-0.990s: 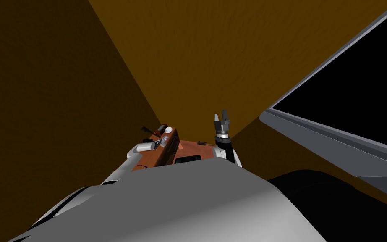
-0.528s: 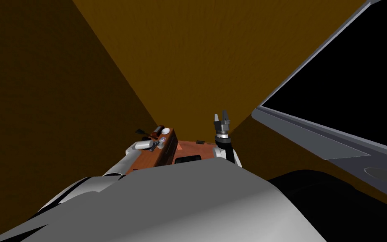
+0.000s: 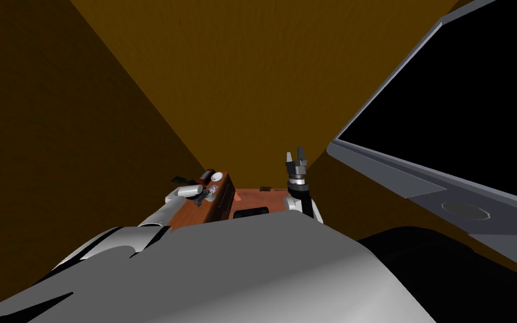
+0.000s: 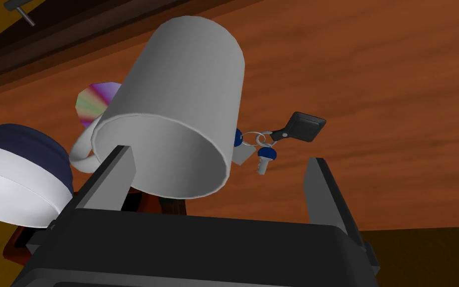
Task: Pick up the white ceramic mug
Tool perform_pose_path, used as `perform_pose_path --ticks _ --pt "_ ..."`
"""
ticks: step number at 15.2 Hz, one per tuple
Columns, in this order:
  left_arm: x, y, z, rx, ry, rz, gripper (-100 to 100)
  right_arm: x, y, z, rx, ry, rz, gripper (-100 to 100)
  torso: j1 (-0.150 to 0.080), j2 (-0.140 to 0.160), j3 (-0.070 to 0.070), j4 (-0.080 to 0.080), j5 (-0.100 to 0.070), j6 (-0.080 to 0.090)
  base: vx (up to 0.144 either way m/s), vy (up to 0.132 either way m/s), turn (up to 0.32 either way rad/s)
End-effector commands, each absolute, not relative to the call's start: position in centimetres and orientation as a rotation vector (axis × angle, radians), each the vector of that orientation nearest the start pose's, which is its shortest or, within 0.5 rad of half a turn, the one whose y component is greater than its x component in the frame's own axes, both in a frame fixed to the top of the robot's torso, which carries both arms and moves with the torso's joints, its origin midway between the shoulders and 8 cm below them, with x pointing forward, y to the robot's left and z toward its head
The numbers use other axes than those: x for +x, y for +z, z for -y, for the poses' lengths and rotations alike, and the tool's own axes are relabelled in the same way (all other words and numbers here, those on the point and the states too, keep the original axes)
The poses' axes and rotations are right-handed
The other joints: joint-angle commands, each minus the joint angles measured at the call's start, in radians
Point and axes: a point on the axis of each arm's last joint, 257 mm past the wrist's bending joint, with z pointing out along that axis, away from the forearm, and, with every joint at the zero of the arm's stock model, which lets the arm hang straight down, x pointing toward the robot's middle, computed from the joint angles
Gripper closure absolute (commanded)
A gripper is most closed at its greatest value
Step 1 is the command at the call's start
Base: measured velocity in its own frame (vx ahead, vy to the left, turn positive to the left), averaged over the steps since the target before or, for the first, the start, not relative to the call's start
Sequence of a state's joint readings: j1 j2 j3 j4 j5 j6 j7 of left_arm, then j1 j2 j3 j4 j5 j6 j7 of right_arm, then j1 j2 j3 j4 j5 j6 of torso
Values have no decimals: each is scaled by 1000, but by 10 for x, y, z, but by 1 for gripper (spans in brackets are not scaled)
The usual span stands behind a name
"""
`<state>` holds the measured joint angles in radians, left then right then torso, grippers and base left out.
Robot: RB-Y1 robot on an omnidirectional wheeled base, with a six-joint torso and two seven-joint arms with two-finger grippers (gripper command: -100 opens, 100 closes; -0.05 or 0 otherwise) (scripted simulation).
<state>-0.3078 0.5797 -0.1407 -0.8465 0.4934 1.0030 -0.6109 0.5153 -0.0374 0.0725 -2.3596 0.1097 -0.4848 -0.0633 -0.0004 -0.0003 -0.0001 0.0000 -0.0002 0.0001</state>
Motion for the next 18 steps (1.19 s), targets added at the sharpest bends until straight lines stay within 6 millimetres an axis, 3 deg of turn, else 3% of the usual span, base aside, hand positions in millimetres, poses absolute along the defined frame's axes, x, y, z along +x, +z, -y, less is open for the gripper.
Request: perform_pose_path --ticks 1,5,7,8,12,16,18 --pt "372 -500 -471 -1502 106 -2492 -100 334 49 237 557 1371 -658 0 0 0 0 0 0 0 0 -2 -42" --pt "344 -522 -488 -1585 120 -2448 -100 334 49 237 557 1371 -658 0 3 -1 -1 0 2 1 -4 32 -222" --pt "345 -521 -485 -1579 121 -2453 -100 334 49 237 557 1371 -658 0 4 -2 -1 -1 3 2 -6 32 -112" --pt "345 -522 -486 -1582 120 -2450 100 334 49 237 557 1371 -658 0 4 -2 -2 -1 3 1 -3 10 -2" --pt "344 -522 -486 -1584 122 -2450 100 334 49 237 557 1371 -658 0 2 -3 -2 -1 3 2 -1 1 4" --pt "368 -503 -473 -1513 111 -2491 100 333 49 238 557 1371 -658 0 0 -3 -2 -1 2 1 7 -33 228" --pt "365 -504 -475 -1520 112 -2486 100 333 49 238 557 1371 -658 0 -1 -3 -2 0 2 1 3 -33 121"
